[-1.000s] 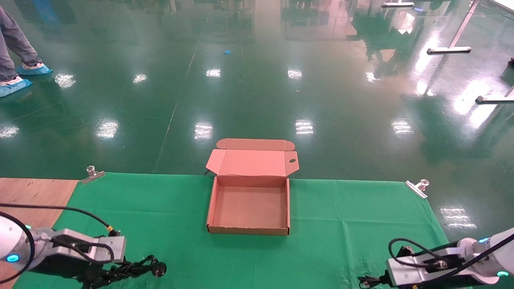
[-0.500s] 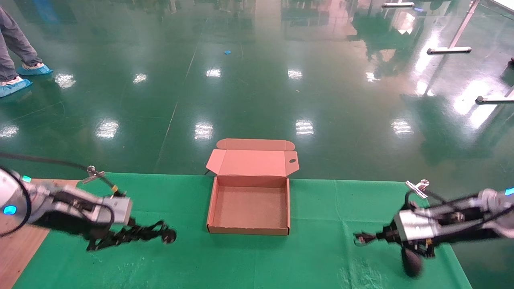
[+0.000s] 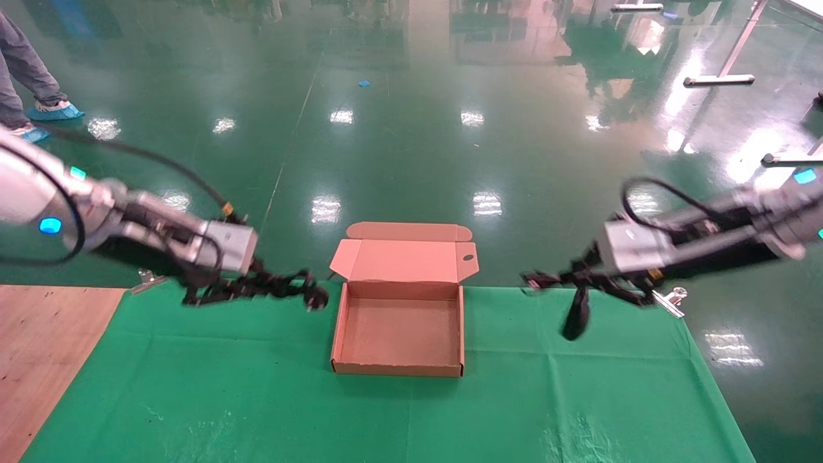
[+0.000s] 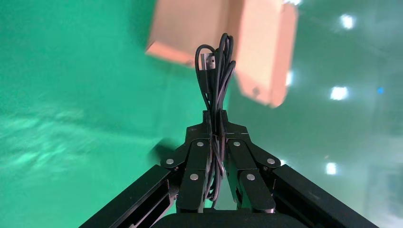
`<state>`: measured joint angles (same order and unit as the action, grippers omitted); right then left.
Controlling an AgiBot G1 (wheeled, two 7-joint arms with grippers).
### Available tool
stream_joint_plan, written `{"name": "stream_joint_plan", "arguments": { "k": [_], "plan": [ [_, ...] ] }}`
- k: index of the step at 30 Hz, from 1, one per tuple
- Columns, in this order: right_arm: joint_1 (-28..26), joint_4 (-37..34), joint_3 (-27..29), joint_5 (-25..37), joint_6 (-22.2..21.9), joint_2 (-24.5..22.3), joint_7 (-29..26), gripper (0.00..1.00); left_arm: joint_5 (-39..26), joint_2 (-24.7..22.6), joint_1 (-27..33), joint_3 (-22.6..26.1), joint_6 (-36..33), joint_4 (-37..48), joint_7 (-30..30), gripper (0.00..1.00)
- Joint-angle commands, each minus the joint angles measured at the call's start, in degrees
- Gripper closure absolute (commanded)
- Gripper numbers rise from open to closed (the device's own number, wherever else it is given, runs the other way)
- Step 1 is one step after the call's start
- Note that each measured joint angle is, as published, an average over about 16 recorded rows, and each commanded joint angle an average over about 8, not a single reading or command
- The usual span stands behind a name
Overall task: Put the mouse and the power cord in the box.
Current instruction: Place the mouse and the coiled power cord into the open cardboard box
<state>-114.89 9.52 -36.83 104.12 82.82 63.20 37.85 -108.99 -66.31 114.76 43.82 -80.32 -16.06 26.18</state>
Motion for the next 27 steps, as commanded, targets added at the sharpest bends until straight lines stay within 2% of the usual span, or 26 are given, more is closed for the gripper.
{"name": "stream_joint_plan", "arguments": {
  "k": [1, 9, 17, 27],
  "plan": [
    [-1.2, 0.9, 0.1, -0.1, -0.1, 1.1, -1.5, 1.0, -0.2, -0.7, 1.2, 0.1, 0.0, -1.6, -0.6, 1.0],
    [-2.8, 2.5, 1.0, -1.4, -3.3, 6.6, -5.5, 1.0, 1.0, -3.3, 2.1, -0.9, 3.6, -4.8, 2.1, 1.0],
    [-2.0, 2.0, 1.4, -2.0, -7.6, 11.8, -7.0, 1.0, 2.2, -4.6, 1.0, -1.7, 6.8, -4.5, 5.3, 1.0],
    [-0.7, 1.8, 1.1, -2.7, -8.8, 13.8, -6.9, 1.0, 3.6, -5.8, 0.9, -2.5, 8.0, -1.1, 10.1, 1.0]
  ]
}}
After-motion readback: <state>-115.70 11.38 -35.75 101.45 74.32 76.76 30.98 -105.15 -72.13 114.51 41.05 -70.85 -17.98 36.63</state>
